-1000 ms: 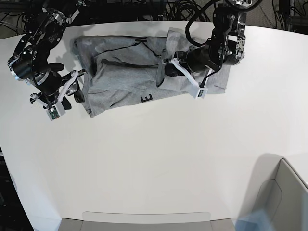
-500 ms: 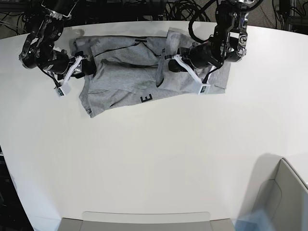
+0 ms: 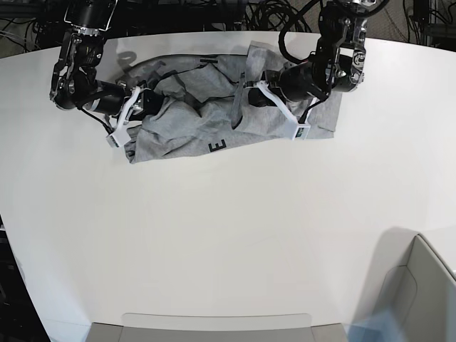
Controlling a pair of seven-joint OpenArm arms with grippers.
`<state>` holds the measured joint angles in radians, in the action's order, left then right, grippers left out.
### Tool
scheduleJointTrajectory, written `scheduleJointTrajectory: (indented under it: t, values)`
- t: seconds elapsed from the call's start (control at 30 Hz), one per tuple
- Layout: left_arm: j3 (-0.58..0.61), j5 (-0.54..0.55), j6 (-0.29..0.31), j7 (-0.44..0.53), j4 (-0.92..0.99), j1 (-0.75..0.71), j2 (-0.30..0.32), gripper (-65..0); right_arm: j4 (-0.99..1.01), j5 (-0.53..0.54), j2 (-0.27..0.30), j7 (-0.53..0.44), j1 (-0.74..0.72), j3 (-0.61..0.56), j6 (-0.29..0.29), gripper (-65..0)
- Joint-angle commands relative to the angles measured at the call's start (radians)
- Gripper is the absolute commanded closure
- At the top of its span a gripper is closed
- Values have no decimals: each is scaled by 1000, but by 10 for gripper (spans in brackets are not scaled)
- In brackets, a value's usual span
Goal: Fold the T-shirt properly
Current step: 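Lift the other strip end with the right gripper and fold it over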
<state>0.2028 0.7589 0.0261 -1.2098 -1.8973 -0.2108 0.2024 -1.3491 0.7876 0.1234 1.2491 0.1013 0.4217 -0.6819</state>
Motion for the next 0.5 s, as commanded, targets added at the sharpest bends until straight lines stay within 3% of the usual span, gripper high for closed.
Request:
scheduleJointTrajectory:
  t: [0.0,0.17,0.33,0.47]
  values:
    - [-1,11,7,6,-14,7,2,0,29,-184,2,146,28,-27,-16,-242]
    - [-9,11,7,6,-14,-14,2,0,21,-271,-6,145,4,-27,-16,-7]
    - [-10,11,7,6,-18,-20,2,0,21,-287,3,143,-39,1,-16,0]
    - [-10,12,7,6,-18,-20,2,0,21,-287,6,113,-107,162,-16,0]
